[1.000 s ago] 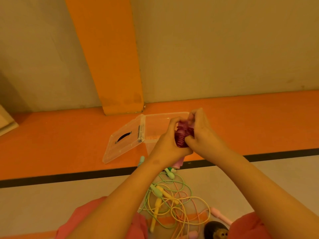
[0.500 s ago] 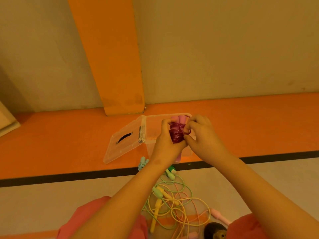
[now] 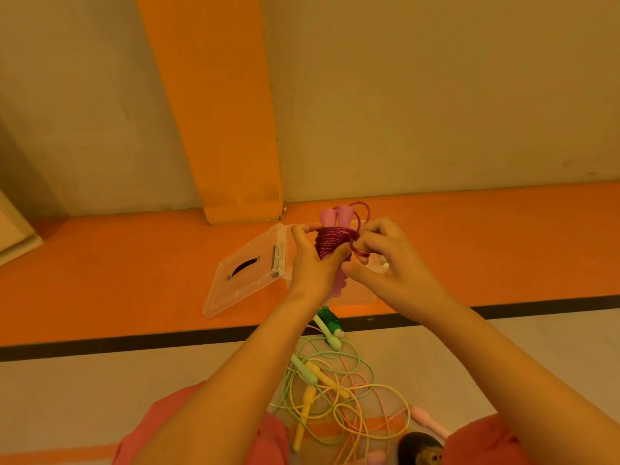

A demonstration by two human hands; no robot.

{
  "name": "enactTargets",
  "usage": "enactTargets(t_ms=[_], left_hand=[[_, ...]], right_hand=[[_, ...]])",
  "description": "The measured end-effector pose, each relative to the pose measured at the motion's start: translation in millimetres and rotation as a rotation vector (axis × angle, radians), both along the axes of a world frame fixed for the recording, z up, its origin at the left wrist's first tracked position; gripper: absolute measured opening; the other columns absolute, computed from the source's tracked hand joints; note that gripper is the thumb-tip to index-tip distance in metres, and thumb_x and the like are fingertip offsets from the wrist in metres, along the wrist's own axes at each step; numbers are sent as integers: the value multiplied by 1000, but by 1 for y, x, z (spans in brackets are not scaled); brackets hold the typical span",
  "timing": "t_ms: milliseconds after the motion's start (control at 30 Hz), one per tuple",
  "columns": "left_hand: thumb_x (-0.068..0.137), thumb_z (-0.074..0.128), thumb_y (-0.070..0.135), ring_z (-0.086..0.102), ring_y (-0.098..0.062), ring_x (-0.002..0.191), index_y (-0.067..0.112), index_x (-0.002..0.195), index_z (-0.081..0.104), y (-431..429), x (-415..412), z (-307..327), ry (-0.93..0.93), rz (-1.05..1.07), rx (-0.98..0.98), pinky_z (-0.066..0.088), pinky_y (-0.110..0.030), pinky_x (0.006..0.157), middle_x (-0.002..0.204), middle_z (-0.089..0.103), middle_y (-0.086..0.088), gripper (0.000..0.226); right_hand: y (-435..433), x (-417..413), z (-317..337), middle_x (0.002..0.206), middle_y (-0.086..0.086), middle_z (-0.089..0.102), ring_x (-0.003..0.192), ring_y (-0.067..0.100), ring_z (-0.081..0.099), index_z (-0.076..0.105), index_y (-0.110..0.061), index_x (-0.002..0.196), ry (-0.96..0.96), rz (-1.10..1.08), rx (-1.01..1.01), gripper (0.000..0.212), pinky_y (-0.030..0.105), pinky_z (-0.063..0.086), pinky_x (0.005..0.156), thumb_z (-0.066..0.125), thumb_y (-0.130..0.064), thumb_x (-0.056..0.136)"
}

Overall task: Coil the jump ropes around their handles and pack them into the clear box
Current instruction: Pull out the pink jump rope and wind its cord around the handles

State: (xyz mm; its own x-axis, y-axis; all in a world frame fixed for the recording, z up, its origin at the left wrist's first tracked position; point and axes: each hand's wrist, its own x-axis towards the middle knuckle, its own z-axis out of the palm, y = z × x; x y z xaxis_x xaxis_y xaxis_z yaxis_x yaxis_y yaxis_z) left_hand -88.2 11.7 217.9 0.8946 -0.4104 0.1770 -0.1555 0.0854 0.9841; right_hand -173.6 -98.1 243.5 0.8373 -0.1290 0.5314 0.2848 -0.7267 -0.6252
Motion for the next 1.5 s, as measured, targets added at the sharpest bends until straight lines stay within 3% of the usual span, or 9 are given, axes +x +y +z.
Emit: enactTargets(t_ms=[67, 200, 333, 467, 633, 867, 1033, 1200, 1500], left_hand=[[87, 66, 7, 61, 0, 54, 14, 114, 32, 1, 2, 2, -14, 6, -17, 50, -17, 49, 99, 61, -7, 44], [82, 71, 6, 63, -22, 57, 14, 121, 35, 9, 7, 8, 24, -78, -33, 53, -32, 53, 100, 64, -15, 54], [79, 73, 2, 65, -32, 67, 17, 128, 35, 12, 8, 8, 102, -150, 1, 56, -36, 59, 103, 64, -14, 64], [76, 76, 1, 67, -27, 67, 16, 128, 40, 8, 10, 4, 194, -158, -40, 57, -35, 59, 108, 63, -17, 65], [75, 75, 1, 70, -24, 73, 15, 131, 39, 2, 19, 3, 339, -145, -202, 58, -33, 62, 120, 60, -20, 67], [75, 74, 0, 57, -19, 115, 37, 125, 46, -11, 33, -3, 183, -110, -110, 49, -32, 82, 128, 56, -4, 68], [93, 48, -1, 64, -16, 93, 28, 112, 58, -21, 44, 0, 317, -109, -236, 50, -25, 70, 114, 63, -1, 37], [92, 56, 1, 63, -22, 105, 21, 133, 47, -35, 60, -4, 324, -97, -177, 53, -23, 68, 124, 60, -5, 47], [92, 60, 13, 66, -22, 93, 19, 121, 58, -54, 93, -10, 438, -106, -57, 56, -35, 81, 106, 65, -4, 29]], right_hand=[[2, 2, 2, 89, -8, 46, 94, 24, 48, 46, -23, 68, -1, 2, 24, 24, 39, 44, 82, 61, -40, 77], [4, 6, -1, 91, -9, 50, 104, 25, 50, 55, -27, 73, 14, 2, 242, 15, 20, 49, 77, 66, -22, 81], [-3, 8, -3, 110, 9, 56, 103, 15, 58, 58, -33, 95, 24, 0, 393, 34, 26, 52, 86, 70, -5, 79], [-10, 10, 2, 103, 1, 59, 93, 6, 57, 55, -16, 112, -22, -53, 507, 37, 14, 47, 79, 62, 5, 82], [-23, 23, -11, 99, 5, 60, 95, 20, 60, 55, -15, 107, 67, -232, 696, 22, 24, 51, 73, 60, -5, 88], [-18, 40, -12, 115, 8, 58, 100, 15, 61, 60, -26, 105, 48, -84, 702, 15, 19, 54, 73, 54, -17, 94], [-29, 58, -25, 123, 4, 54, 111, 13, 57, 54, -33, 107, 116, -152, 713, 23, 39, 48, 99, 64, -37, 87], [-37, 76, -28, 108, 0, 57, 100, 14, 60, 43, -14, 124, 179, -214, 851, 54, 31, 51, 89, 72, -24, 80], [-71, 112, -41, 117, 15, 61, 104, 27, 62, 51, -14, 111, 315, -161, 979, 38, 41, 52, 91, 72, -11, 80]])
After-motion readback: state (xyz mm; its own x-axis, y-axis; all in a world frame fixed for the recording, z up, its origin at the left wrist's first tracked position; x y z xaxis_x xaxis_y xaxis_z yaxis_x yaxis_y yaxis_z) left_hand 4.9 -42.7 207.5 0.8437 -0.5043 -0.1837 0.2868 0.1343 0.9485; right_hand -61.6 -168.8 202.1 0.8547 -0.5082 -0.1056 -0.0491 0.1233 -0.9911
